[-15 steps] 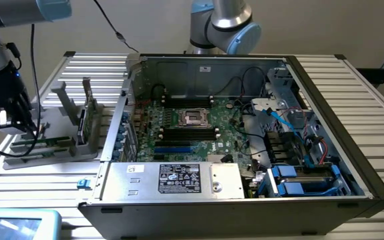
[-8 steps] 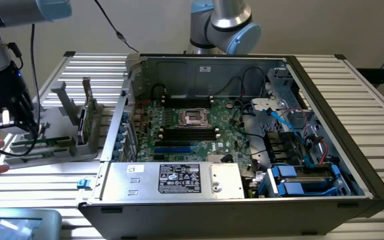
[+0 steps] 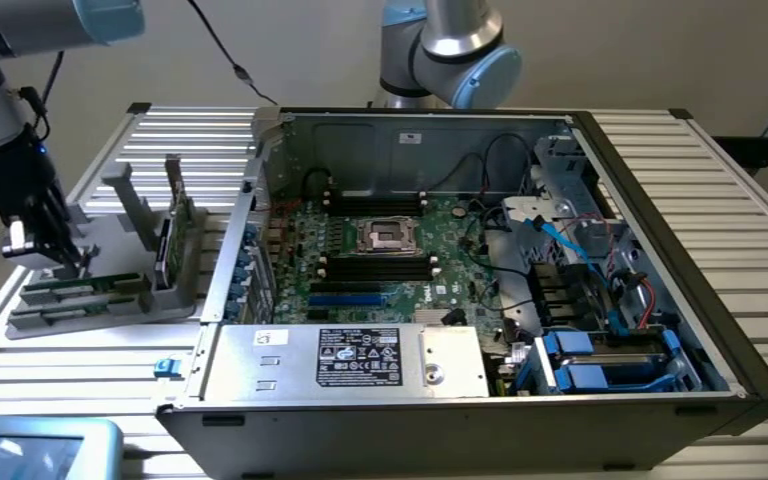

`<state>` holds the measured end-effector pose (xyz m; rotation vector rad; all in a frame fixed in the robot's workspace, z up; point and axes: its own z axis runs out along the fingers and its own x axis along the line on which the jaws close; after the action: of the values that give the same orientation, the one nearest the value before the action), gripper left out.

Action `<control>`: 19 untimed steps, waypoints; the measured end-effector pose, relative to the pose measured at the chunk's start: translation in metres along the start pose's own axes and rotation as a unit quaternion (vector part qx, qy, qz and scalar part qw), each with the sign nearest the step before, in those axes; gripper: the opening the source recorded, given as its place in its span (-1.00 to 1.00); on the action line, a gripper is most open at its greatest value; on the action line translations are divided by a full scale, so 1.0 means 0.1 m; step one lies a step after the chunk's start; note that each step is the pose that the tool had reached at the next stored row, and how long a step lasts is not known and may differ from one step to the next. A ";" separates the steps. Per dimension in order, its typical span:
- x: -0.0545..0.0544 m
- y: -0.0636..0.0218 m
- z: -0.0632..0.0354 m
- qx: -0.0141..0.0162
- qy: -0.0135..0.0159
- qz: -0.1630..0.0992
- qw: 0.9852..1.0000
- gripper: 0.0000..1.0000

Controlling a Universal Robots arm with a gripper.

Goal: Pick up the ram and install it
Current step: 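Pick up the ram and move it above insertion slot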

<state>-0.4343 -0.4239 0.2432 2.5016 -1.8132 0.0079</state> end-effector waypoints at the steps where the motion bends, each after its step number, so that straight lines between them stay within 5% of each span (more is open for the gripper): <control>1: 0.00 0.000 0.018 0.000 0.000 0.000 1.000 -0.40; 8: -0.01 0.019 0.142 0.000 0.000 0.007 1.000 -0.40; 19: 0.11 0.058 0.180 -0.001 -0.001 0.020 1.000 -0.40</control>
<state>-0.4369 -0.4367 0.2258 2.4642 -1.8635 0.0065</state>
